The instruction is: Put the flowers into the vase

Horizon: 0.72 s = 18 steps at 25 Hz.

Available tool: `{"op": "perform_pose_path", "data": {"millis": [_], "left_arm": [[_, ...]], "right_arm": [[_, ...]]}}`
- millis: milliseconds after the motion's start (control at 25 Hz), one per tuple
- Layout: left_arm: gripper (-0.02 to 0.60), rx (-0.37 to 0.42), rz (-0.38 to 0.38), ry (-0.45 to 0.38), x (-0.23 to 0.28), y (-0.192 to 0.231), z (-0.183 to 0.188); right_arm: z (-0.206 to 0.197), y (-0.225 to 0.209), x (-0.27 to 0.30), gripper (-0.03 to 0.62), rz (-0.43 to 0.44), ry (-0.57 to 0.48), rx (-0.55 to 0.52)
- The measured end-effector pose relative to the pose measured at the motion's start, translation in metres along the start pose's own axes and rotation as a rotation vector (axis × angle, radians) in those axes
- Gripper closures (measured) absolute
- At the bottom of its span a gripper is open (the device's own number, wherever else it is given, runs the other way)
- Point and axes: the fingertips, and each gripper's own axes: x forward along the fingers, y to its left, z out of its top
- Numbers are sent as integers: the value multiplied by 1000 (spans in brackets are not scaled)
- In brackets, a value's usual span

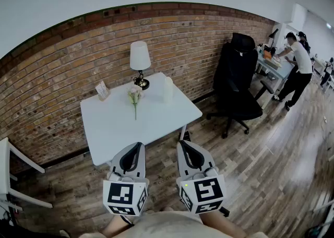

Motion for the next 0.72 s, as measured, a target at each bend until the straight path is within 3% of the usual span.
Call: {"op": "perform_pose_path", "data": {"millis": [720], "left_arm": [[574, 10, 41, 13, 12, -22, -10]], "right_arm": [[-21, -28, -4, 589, 41, -6, 73]]}}
